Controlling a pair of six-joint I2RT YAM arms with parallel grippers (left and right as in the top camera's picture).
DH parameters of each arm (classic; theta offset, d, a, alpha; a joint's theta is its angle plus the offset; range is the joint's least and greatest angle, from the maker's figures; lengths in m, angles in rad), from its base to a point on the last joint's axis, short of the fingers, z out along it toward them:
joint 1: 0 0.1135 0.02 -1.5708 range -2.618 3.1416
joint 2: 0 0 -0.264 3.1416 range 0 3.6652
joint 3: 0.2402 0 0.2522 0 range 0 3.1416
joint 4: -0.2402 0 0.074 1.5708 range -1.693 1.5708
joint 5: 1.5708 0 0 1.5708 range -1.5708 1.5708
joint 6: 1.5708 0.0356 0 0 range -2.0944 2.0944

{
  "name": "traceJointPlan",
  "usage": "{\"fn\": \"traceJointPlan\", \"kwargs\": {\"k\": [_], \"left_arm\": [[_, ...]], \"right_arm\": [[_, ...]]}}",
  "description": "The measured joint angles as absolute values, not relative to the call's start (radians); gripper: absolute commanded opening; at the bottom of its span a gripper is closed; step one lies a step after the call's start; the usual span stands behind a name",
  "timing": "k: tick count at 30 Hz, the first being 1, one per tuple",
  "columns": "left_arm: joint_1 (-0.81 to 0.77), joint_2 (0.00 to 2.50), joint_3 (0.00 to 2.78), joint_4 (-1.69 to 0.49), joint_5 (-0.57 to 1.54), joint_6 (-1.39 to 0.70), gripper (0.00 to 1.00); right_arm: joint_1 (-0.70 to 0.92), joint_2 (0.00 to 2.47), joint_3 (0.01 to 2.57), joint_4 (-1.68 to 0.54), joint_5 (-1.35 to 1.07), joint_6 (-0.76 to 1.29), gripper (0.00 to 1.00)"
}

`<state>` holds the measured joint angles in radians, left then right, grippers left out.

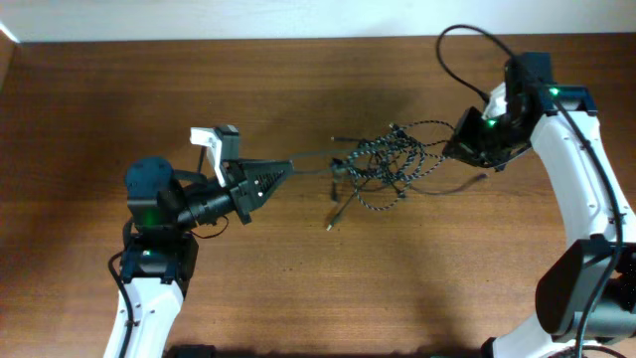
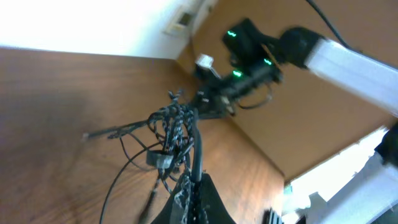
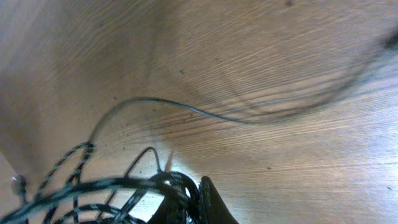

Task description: Untangle cables

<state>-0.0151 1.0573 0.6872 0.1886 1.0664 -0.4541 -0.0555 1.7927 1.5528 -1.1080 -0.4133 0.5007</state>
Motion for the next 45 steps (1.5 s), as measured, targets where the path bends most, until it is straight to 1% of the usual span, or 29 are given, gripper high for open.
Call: {"fn": "traceJointPlan", "kwargs": {"k": [1, 3, 5, 6, 7, 10, 12, 14, 16, 18, 21, 24, 26, 27, 28, 30, 31, 32, 34, 35, 36, 37, 38, 40, 41, 42, 43, 44, 45], "left_arm": [[0.005, 1.052, 0.693, 0.063, 0.961, -0.526, 0.00], [0.067, 1.029, 0.705, -0.139, 0.702, -0.650, 0.00], [0.068, 1.029, 0.709, -0.214, 0.612, -0.651, 0.00], [0.068, 1.029, 0.709, -0.221, 0.595, -0.642, 0.00], [0.068, 1.029, 0.709, -0.223, 0.590, -0.636, 0.00], [0.068, 1.039, 0.709, -0.228, 0.584, -0.595, 0.00], [0.068, 1.118, 0.711, -0.237, 0.582, -0.560, 0.00], [0.068, 1.228, 0.712, -0.271, 0.582, -0.522, 0.00], [0.068, 1.305, 0.713, -0.286, 0.583, -0.503, 0.27], [0.068, 1.346, 0.713, -0.308, 0.583, -0.489, 0.99], [0.068, 1.412, 0.714, -0.354, 0.564, -0.490, 0.99], [0.049, 1.434, 0.714, -0.377, 0.565, -0.647, 0.99], [-0.068, 1.436, 0.713, -0.300, 0.537, -0.698, 0.94], [-0.150, 1.437, 0.713, -0.244, 0.459, -0.734, 0.88], [-0.237, 1.437, 0.713, -0.244, 0.342, -0.793, 0.88], [-0.295, 1.450, 0.713, -0.220, 0.185, -0.908, 0.83], [-0.300, 1.490, 0.715, -0.175, 0.143, -0.927, 0.61], [-0.302, 1.571, 0.717, -0.109, 0.107, -0.941, 0.00], [-0.308, 1.692, 0.731, -0.024, 0.104, -0.955, 0.00], [-0.309, 1.691, 0.739, -0.022, 0.112, -0.943, 0.00], [-0.308, 1.686, 0.739, -0.020, 0.115, -0.872, 0.00], [-0.308, 1.668, 0.737, -0.014, 0.124, -0.711, 0.00], [-0.307, 1.590, 0.723, -0.022, 0.169, -0.480, 0.00], [-0.308, 1.454, 0.722, -0.074, 0.205, -0.211, 0.00], [-0.308, 1.427, 0.723, -0.075, 0.211, -0.140, 0.00], [-0.308, 1.427, 0.722, -0.083, 0.223, -0.103, 0.00], [-0.308, 1.427, 0.722, -0.084, 0.239, -0.086, 0.00], [-0.308, 1.427, 0.722, -0.086, 0.251, -0.073, 0.00], [-0.308, 1.427, 0.722, -0.087, 0.255, -0.071, 0.00]], "right_arm": [[-0.059, 1.793, 1.553, -1.102, -0.368, 0.501, 0.11], [-0.149, 1.812, 1.552, -1.091, -0.168, 0.508, 0.18], [-0.142, 1.813, 1.552, -1.089, -0.138, 0.513, 0.22], [-0.142, 1.813, 1.552, -1.099, -0.142, 0.511, 0.36], [-0.141, 1.813, 1.552, -1.118, -0.199, 0.469, 0.52], [-0.051, 1.813, 1.551, -1.146, -0.603, 0.086, 0.60], [0.067, 1.813, 1.550, -1.126, -0.690, -0.037, 0.61], [0.224, 1.813, 1.548, -1.033, -0.705, -0.084, 0.67], [0.317, 1.813, 1.546, -0.962, -0.598, -0.100, 0.72], [0.381, 1.813, 1.546, -0.929, -0.495, -0.108, 0.73], [0.416, 1.818, 1.546, -0.884, -0.463, -0.109, 0.75], [0.416, 1.877, 1.546, -0.884, -0.456, -0.108, 0.75], [0.416, 1.886, 1.546, -0.883, -0.453, -0.109, 0.75], [0.417, 1.886, 1.546, -0.883, -0.452, -0.109, 0.75], [0.418, 1.886, 1.546, -0.884, -0.453, -0.109, 0.75], [0.418, 1.886, 1.546, -0.882, -0.452, -0.109, 0.75], [0.418, 1.886, 1.546, -0.882, -0.452, -0.109, 0.75], [0.418, 1.886, 1.546, -0.882, -0.452, -0.109, 0.75], [0.419, 1.886, 1.546, -0.885, -0.452, -0.109, 0.75], [0.419, 1.886, 1.546, -0.884, -0.453, -0.109, 0.75], [0.419, 1.886, 1.546, -0.889, -0.453, -0.109, 0.75], [0.419, 1.886, 1.546, -0.893, -0.453, -0.103, 0.75], [0.419, 1.886, 1.546, -0.894, -0.453, -0.082, 0.75], [0.419, 1.887, 1.546, -0.901, -0.522, -0.043, 0.75], [0.419, 1.887, 1.546, -0.896, -0.568, -0.017, 0.74], [0.419, 1.887, 1.546, -0.888, -0.600, 0.085, 0.70], [0.420, 1.887, 1.546, -0.882, -0.623, 0.262, 0.62], [0.425, 1.887, 1.546, -0.881, -0.631, 0.353, 0.56], [0.455, 1.887, 1.546, -0.880, -0.633, 0.508, 0.48]]}}
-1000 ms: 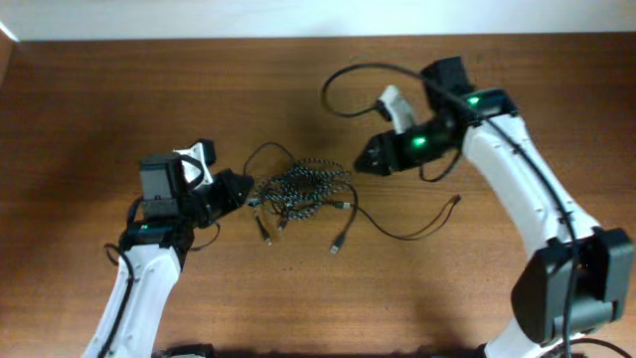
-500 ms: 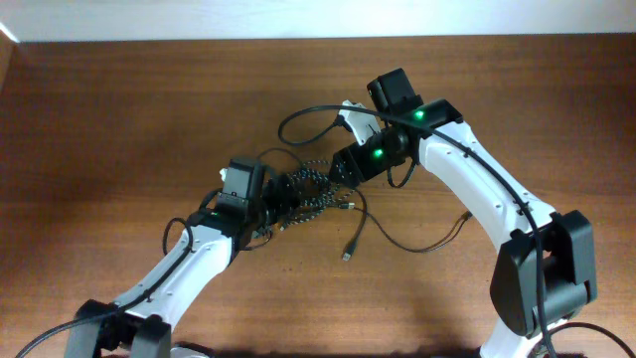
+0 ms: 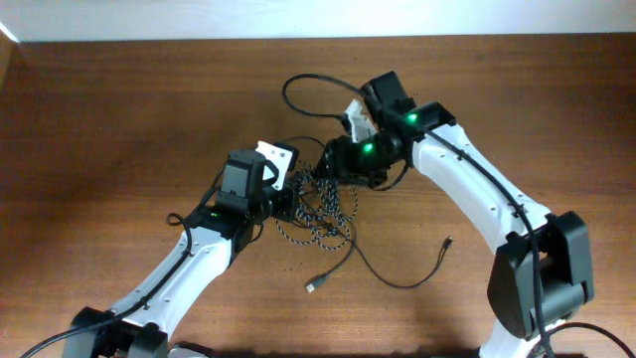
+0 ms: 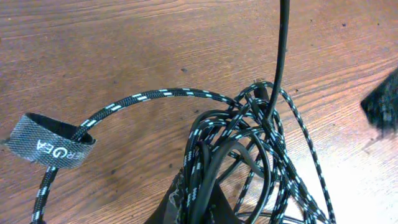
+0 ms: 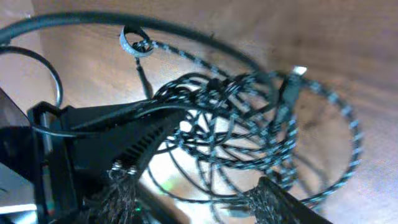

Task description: Untangle cables

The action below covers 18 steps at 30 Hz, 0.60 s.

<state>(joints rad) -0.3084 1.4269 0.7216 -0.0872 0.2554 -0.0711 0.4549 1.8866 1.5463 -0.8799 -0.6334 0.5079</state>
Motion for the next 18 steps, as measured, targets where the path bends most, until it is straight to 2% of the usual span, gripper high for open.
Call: {"fn": "traceJointPlan", "kwargs": {"k": [2, 4, 7, 8, 9, 12, 15, 18], "left_arm": [[-0.308, 1.427, 0.722, -0.088, 0.256, -0.072, 0.00], [-0.308, 1.427, 0.722, -0.087, 0.258, -0.091, 0.00], [-0.308, 1.427, 0.722, -0.087, 0.280, -0.098, 0.00], [-0.308, 1.427, 0.721, -0.094, 0.282, -0.098, 0.00], [-0.308, 1.427, 0.721, -0.109, 0.285, -0.099, 0.00], [-0.307, 1.427, 0.720, -0.119, 0.285, -0.102, 0.00], [-0.307, 1.424, 0.720, -0.136, 0.280, -0.102, 0.00], [-0.308, 1.417, 0.720, -0.199, 0.249, -0.113, 0.00]], "right_arm": [[0.507, 1.887, 1.546, -0.880, -0.618, 0.645, 0.39], [0.531, 1.898, 1.546, -0.879, -0.541, 0.784, 0.39], [0.531, 1.971, 1.544, -0.807, -0.395, 0.851, 0.39], [0.531, 1.975, 1.543, -0.772, -0.359, 0.835, 0.10], [0.531, 1.976, 1.543, -0.766, -0.360, 0.830, 0.04], [0.521, 1.978, 1.542, -0.747, -0.532, 0.772, 0.04], [0.426, 1.984, 1.540, -0.747, -0.752, 0.570, 0.04], [0.195, 1.944, 1.534, -0.697, -1.317, 0.230, 0.04]]}}
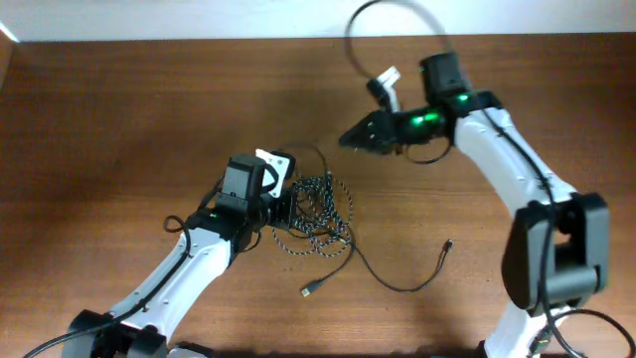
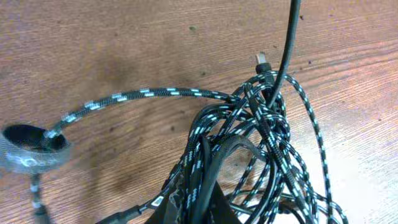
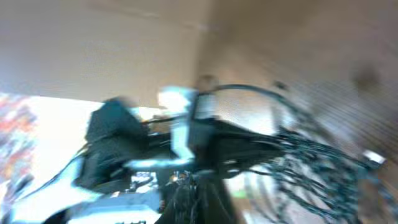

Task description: Untangle cables

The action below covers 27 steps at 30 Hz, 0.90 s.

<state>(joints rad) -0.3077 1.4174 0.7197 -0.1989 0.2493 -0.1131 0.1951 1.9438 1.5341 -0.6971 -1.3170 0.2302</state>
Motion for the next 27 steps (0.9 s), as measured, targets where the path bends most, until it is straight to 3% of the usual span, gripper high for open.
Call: {"fn": "traceJointPlan", "kwargs": {"k": [2, 3, 4, 7, 8, 10, 11, 14, 17, 18, 21, 24, 27], "left_arm": [[-0.308, 1.417, 0.719, -0.198, 0.246, -0.113, 0.00], [-0.308, 1.417, 0.719, -0.190, 0.247, -0.126, 0.00], [-0.308, 1.417, 0.717, -0.158, 0.247, -0.137, 0.00], [-0.297, 1.419, 0.709, -0.027, 0.251, -0.438, 0.03], [-0.239, 1.419, 0.709, -0.029, 0.249, -0.619, 0.12], [-0.167, 1.419, 0.714, -0.148, 0.251, -1.018, 0.56], [-0.134, 1.419, 0.713, -0.170, 0.270, -1.180, 0.99], [-0.099, 1.419, 0.711, -0.121, 0.385, -1.417, 0.99], [-0.099, 1.420, 0.702, 0.171, 0.458, -1.527, 0.99], [-0.099, 1.419, 0.709, 0.282, 0.469, -1.545, 0.99], [-0.099, 1.419, 0.710, 0.304, 0.487, -1.557, 0.99], [-0.099, 1.416, 0.715, 0.198, 0.482, -1.465, 0.99], [-0.100, 1.417, 0.718, -0.249, 0.229, -1.376, 0.99]], "right_arm": [[0.145, 1.907, 1.534, -0.695, -1.475, 0.149, 0.06], [0.149, 1.907, 1.534, -0.698, -1.471, 0.135, 0.21], [0.157, 1.907, 1.534, -0.704, -1.398, 0.129, 0.29], [0.180, 1.905, 1.546, -0.939, -0.937, 0.118, 0.50], [0.180, 1.905, 1.545, -0.991, -0.834, 0.115, 0.64], [0.195, 1.905, 1.545, -1.063, -0.719, 0.108, 0.70], [0.204, 1.905, 1.545, -1.076, -0.698, 0.114, 0.70], [0.308, 1.905, 1.545, -1.085, -0.681, 0.335, 0.73], [0.454, 1.907, 1.545, -1.061, -0.650, 0.502, 0.70], [0.497, 1.917, 1.533, -0.952, -0.622, 0.612, 0.69], [0.498, 1.968, 1.500, -0.650, -0.577, 0.759, 0.70], [0.498, 2.049, 1.490, -0.578, -0.441, 0.756, 0.68], [0.498, 2.075, 1.483, -0.429, -0.448, 0.706, 0.64]]}}
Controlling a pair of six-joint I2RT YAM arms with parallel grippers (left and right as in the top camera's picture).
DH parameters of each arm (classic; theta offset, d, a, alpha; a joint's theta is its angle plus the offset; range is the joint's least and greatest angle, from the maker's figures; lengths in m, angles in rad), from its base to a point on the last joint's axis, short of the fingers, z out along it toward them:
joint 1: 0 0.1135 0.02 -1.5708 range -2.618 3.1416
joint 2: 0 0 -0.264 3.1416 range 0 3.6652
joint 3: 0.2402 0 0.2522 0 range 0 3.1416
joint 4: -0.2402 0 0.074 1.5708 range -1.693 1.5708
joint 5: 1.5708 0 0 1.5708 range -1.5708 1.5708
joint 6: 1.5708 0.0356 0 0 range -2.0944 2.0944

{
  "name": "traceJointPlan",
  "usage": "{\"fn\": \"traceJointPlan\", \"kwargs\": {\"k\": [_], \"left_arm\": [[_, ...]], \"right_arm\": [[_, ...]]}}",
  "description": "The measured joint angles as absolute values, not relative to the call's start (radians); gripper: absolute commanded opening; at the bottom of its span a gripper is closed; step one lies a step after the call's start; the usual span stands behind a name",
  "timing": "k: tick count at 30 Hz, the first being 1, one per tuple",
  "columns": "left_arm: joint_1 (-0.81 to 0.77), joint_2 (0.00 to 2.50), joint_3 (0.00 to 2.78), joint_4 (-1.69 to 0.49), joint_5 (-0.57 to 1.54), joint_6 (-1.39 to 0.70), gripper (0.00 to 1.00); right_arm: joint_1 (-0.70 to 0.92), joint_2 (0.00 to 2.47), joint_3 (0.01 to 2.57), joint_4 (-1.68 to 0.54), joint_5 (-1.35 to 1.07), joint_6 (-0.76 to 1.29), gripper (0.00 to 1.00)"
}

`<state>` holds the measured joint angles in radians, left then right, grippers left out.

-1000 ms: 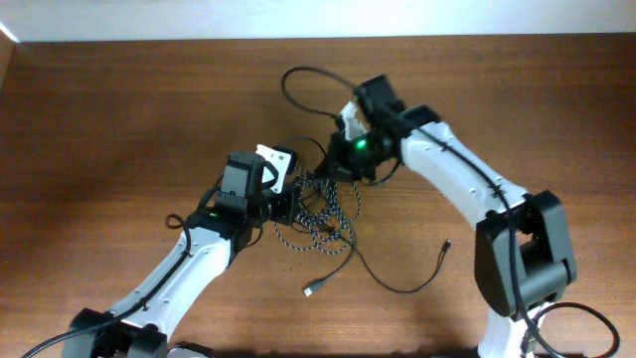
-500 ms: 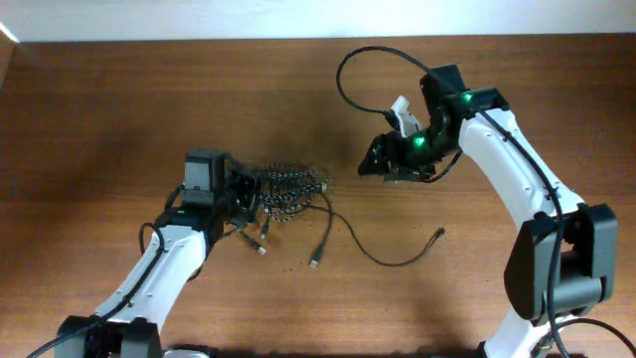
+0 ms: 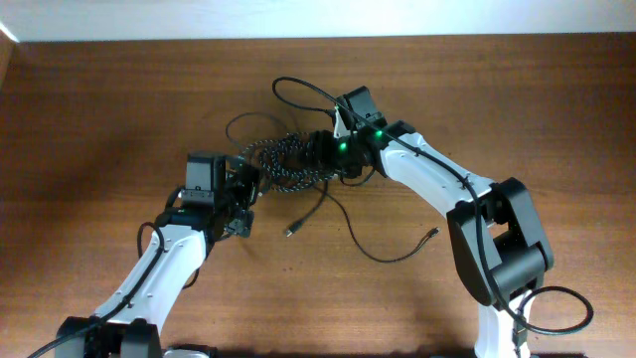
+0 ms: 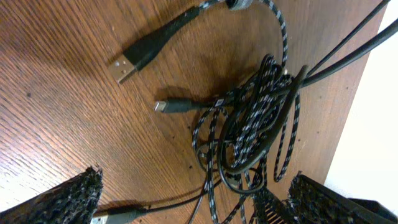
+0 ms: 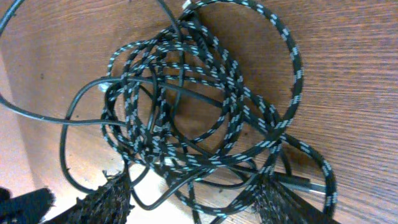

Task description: Untangle cables

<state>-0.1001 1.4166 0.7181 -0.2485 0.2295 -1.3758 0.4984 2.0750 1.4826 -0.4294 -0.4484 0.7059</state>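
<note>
A tangle of black-and-white braided and plain black cables [image 3: 286, 159] lies on the wooden table [image 3: 99, 109] at the far middle. My right gripper [image 3: 321, 156] sits at its right edge, and in the right wrist view the gripper [image 5: 193, 202] is open with loops of the tangle [image 5: 199, 106] between its fingers [image 5: 106, 199]. My left gripper [image 3: 243, 199] is just left of the bundle. In the left wrist view it [image 4: 193, 205] is open wide over cable strands, with the coil [image 4: 255, 118] ahead.
A USB-A plug [image 4: 124, 67] and a small plug [image 4: 163, 106] lie loose beside the coil. One thin black cable runs out from the tangle to a free end [image 3: 434, 233] at the right. Another plug [image 3: 290, 231] lies nearer the front.
My left gripper was shut on the bundle and is now open, a little further left. My right gripper, raised at the far side with a cable loop, is now open at the bundle.
First the tangle was stretched between my two shut grippers, left and right. Then both were together at the bundle in the middle. Then the right stood away at the far side while the left held the bundle. Now both are open at it.
</note>
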Motion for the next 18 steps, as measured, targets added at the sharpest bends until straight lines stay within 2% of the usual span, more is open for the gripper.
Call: {"fn": "traceJointPlan", "kwargs": {"k": [1, 2, 3, 4, 6, 8, 11, 15, 18], "left_arm": [[-0.100, 1.417, 0.719, -0.264, 0.209, -1.372, 0.99], [-0.100, 1.417, 0.719, -0.289, 0.195, -1.372, 0.99], [-0.100, 1.417, 0.719, -0.292, 0.188, -1.370, 0.99], [-0.101, 1.417, 0.719, -0.318, 0.186, -1.369, 0.99], [-0.101, 1.415, 0.721, -0.446, 0.186, -1.365, 0.99], [-0.101, 1.415, 0.719, -0.524, 0.186, -1.349, 0.99], [-0.101, 1.416, 0.719, -0.530, 0.186, -1.346, 0.99], [-0.101, 1.416, 0.719, -0.537, 0.207, -1.346, 0.99], [-0.089, 1.415, 0.713, -0.376, 0.299, -0.967, 1.00]], "right_arm": [[0.498, 2.080, 1.483, -0.429, -0.424, 0.701, 0.62], [0.500, 2.109, 1.483, -0.429, -0.408, 0.699, 0.45], [0.504, 2.152, 1.483, -0.426, -0.404, 0.698, 0.19], [0.502, 2.170, 1.483, -0.428, -0.397, 0.651, 0.04], [0.503, 2.180, 1.483, -0.445, -0.416, 0.522, 0.04], [0.419, 2.113, 1.501, -0.617, -0.511, 0.314, 0.04], [0.169, 1.617, 1.518, -0.865, -0.650, 0.081, 0.04], [0.187, 1.436, 1.520, -0.912, -0.718, -0.050, 0.04], [0.187, 1.412, 1.520, -0.981, -0.724, -0.063, 0.04]]}}
